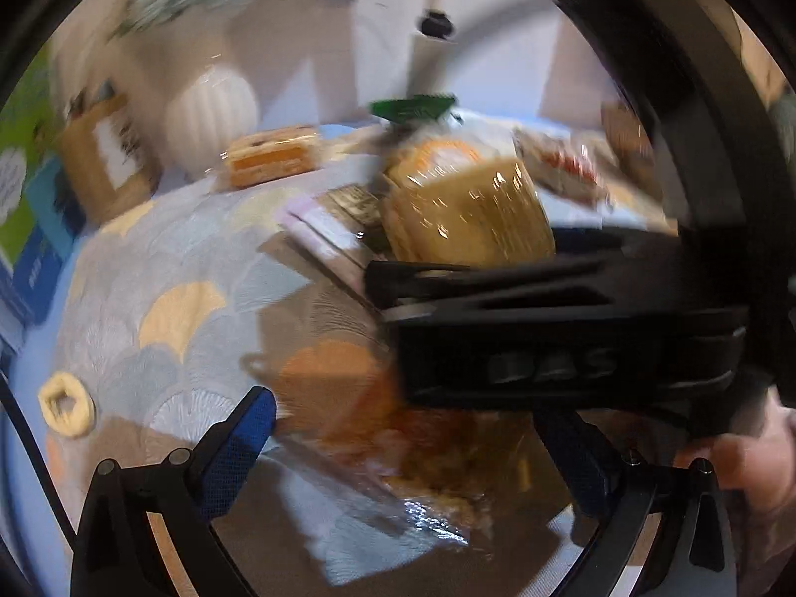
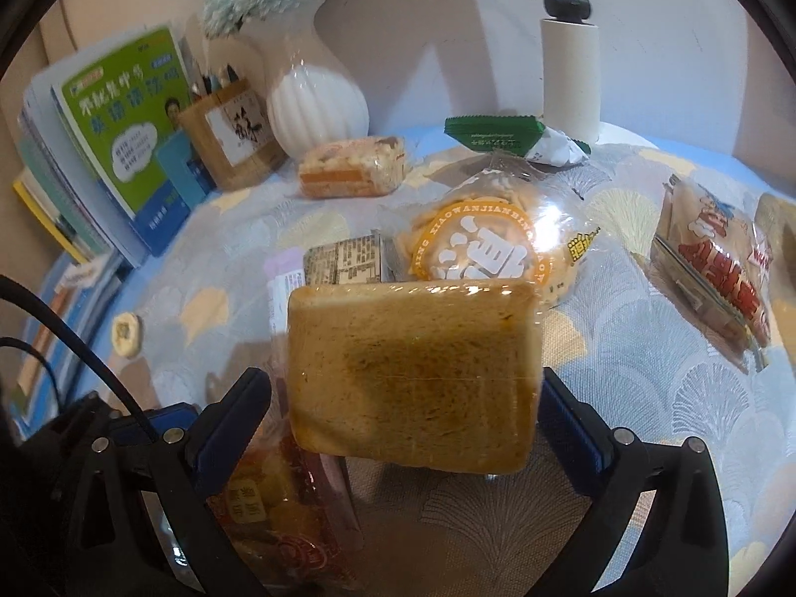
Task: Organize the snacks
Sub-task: 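Grasp the square bread loaf bag with the right tool, then lift the bread loaf with the right tool while the left tool grasps the red pastry packet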
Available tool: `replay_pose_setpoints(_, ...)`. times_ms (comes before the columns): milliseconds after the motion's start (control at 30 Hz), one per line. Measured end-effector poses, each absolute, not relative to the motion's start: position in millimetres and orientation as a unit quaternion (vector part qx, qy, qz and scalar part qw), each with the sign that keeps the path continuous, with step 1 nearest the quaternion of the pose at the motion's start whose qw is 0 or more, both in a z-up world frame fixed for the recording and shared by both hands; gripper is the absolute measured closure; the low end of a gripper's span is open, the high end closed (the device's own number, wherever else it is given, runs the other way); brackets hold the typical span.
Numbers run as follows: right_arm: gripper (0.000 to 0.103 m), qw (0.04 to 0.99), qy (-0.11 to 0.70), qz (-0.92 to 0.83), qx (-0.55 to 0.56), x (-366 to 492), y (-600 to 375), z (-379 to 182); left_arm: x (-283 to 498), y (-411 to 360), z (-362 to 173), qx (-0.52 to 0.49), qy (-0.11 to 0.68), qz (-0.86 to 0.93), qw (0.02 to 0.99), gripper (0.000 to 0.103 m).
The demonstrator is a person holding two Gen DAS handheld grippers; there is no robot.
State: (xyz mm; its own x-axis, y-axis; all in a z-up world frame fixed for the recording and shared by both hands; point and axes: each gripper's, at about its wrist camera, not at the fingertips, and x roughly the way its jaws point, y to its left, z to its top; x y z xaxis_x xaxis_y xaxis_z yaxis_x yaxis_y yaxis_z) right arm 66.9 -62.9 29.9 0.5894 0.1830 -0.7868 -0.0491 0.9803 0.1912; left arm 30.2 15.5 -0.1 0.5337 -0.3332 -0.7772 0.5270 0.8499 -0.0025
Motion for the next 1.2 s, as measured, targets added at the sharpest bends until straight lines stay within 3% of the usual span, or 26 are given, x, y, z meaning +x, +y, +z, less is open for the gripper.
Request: replay_pose_setpoints(1200, 0.0, 0.888, 0.453, 0.059, 0.06, 67.9, -58.0, 28.8, 28.7, 24.6, 2.3, 0.112, 0.412, -0.244, 0.871, 0.0)
